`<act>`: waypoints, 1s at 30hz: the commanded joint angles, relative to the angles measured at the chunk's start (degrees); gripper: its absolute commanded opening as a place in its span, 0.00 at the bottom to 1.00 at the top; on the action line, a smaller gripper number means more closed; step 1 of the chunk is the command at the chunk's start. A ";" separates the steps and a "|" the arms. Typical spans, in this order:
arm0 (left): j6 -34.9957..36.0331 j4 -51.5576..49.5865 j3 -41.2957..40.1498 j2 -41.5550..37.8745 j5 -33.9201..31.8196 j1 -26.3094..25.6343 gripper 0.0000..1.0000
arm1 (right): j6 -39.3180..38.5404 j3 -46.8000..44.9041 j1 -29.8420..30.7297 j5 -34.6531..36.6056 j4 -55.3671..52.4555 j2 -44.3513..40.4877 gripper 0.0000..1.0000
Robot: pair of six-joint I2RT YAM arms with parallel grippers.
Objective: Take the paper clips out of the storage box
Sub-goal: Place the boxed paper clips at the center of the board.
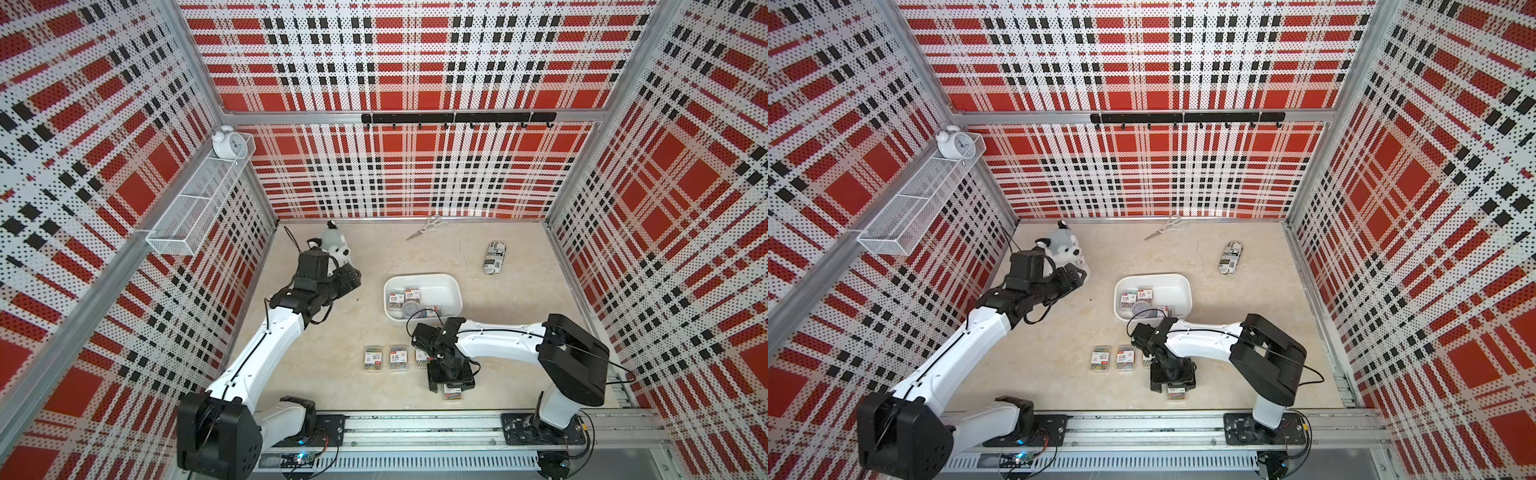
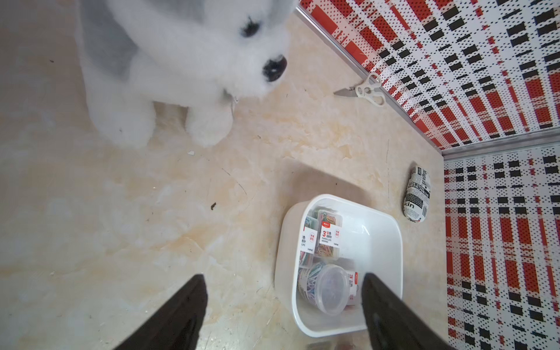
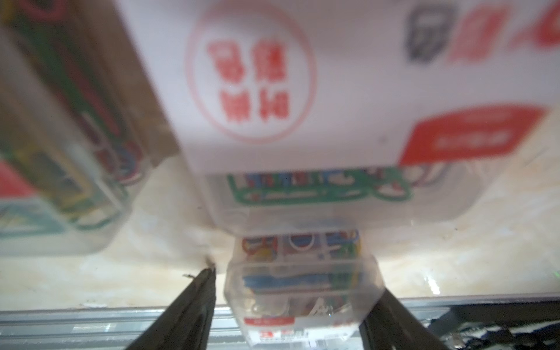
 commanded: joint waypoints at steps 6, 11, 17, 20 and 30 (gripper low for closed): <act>0.76 -0.55 1.73 0.61 0.26 -0.23 0.82 | 0.51 0.58 -0.52 1.59 -1.77 -0.71 0.79; 0.66 -0.56 1.61 0.88 0.36 -0.23 0.83 | 0.98 0.15 -0.51 2.43 -1.98 -1.86 0.84; 0.66 -0.47 2.01 0.87 0.45 -0.23 0.83 | -1.30 0.75 -1.68 3.90 -2.41 -3.49 0.86; 0.73 -0.40 2.07 0.63 0.33 -0.03 0.83 | -2.58 1.80 -3.01 5.41 -3.50 -5.68 0.86; -0.39 -0.55 2.90 0.73 -0.18 1.29 0.83 | -12.84 16.12 -12.07 10.58 -15.57 -10.24 0.85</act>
